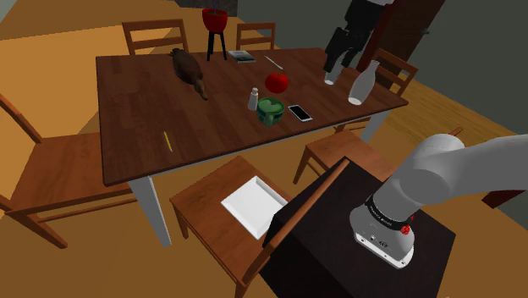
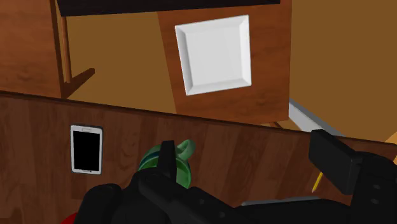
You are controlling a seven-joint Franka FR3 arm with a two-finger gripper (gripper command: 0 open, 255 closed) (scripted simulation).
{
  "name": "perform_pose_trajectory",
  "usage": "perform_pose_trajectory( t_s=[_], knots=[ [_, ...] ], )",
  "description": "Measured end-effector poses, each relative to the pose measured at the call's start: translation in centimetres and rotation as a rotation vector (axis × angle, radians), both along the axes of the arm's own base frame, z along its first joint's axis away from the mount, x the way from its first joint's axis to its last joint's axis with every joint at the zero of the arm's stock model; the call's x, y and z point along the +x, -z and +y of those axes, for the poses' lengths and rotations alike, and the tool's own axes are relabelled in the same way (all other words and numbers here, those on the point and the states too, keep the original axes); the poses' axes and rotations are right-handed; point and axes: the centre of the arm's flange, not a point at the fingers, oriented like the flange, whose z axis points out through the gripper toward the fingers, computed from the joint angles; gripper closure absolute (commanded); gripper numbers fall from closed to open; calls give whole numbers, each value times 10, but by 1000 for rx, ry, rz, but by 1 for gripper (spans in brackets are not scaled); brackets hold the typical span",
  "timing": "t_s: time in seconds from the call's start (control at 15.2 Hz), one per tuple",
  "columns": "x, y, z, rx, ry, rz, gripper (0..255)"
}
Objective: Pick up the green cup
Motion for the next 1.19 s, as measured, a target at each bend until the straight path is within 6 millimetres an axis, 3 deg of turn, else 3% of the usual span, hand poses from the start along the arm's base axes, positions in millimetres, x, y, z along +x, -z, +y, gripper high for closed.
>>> perform_pose_trajectory(
  t_s=[0.2,1.19],
  knots=[
    [8,12,2,-1,29,-3,0],
    [112,172,8,-16,394,-56,0]
  ],
)
